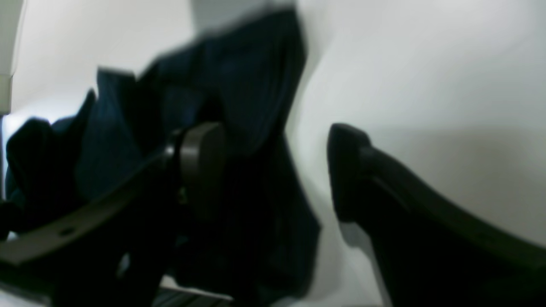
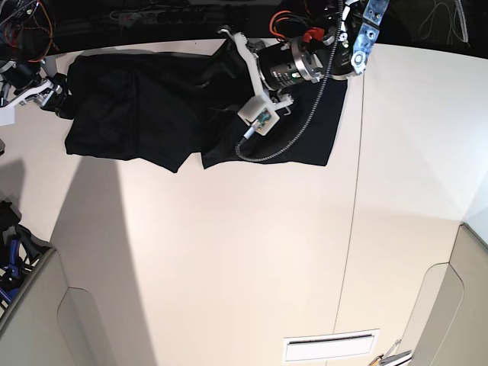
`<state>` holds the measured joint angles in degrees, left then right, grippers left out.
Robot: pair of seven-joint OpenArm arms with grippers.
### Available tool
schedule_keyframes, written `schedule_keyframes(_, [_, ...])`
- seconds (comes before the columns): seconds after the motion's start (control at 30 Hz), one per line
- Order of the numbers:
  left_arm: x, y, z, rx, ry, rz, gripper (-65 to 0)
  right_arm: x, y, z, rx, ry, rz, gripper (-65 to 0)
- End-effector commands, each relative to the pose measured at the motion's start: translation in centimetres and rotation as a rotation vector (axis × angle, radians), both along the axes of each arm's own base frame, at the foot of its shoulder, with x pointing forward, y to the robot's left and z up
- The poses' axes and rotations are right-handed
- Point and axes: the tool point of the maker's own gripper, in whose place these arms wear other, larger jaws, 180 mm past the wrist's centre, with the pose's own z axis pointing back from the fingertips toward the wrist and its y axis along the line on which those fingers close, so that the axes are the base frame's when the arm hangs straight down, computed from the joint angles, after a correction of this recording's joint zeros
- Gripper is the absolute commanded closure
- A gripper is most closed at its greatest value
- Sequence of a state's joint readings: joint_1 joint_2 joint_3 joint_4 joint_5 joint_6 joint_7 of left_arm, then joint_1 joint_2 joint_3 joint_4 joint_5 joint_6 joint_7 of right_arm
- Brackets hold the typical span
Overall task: Fold the T-shirt properly
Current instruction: 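Carry the left gripper's end over toward the right gripper to fold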
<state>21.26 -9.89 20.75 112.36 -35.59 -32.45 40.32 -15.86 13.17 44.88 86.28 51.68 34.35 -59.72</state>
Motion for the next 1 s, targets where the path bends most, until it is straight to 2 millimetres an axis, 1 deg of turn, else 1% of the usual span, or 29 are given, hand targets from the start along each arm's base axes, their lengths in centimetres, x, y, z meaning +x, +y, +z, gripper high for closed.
schedule_keyframes(0.0, [-0.3, -1.3, 1.7, -0.071, -0.024, -0.026, -37.0, 0.9, -0.1, 1.0, 0.013, -0.052, 0.005, -37.5])
schedule_keyframes(0.1, [-1.4, -3.2, 2.7, -0.119, -0.035, -0.083, -37.0, 1.0, 1.2, 0.4, 0.061, -0.044, 0.025, -37.5])
schedule_keyframes(0.17, [-1.7, -3.7, 3.2, -0.132, -0.055, -0.116, -37.0, 1.1, 1.8, 0.2, 0.067, -0.038, 0.040, -37.5])
schedule_keyframes(0.23, [-1.5, -3.5, 3.8, -0.127, -0.078, -0.122, -37.0, 1.1, 1.9, 0.1, 0.065, -0.034, 0.046, -37.5])
schedule_keyframes(0.33, [-0.5, -2.7, 5.0, -0.098, -0.130, -0.115, -36.9, 1.0, 1.9, 0.1, 0.063, -0.033, 0.047, -37.5])
schedule_keyframes(0.43, [0.9, -1.2, 6.5, -0.086, -0.194, -0.062, -36.9, 1.0, 2.0, 0.0, 0.066, -0.030, 0.049, -37.5])
schedule_keyframes(0.5, [1.9, -0.1, 6.8, -0.072, -0.214, -0.023, -36.9, 1.0, 2.3, 0.0, 0.071, -0.029, 0.057, -37.5])
schedule_keyframes(0.63, [3.8, 2.8, 6.0, 0.000, -0.232, 0.067, -36.9, 1.1, 4.2, -0.6, 0.090, -0.010, 0.114, -37.5])
schedule_keyframes(0.8, [6.1, 7.2, 5.4, 0.081, -0.247, 0.198, -36.9, 1.1, 6.6, -1.1, 0.115, 0.009, 0.186, -37.5])
schedule_keyframes(0.87, [6.8, 8.9, 5.3, 0.103, -0.252, 0.246, -36.9, 1.0, 7.1, -1.2, 0.120, 0.012, 0.198, -37.5])
schedule_keyframes(0.97, [7.5, 11.1, 5.2, 0.134, -0.246, 0.303, -36.9, 1.1, 7.2, -1.2, 0.121, 0.011, 0.201, -37.3])
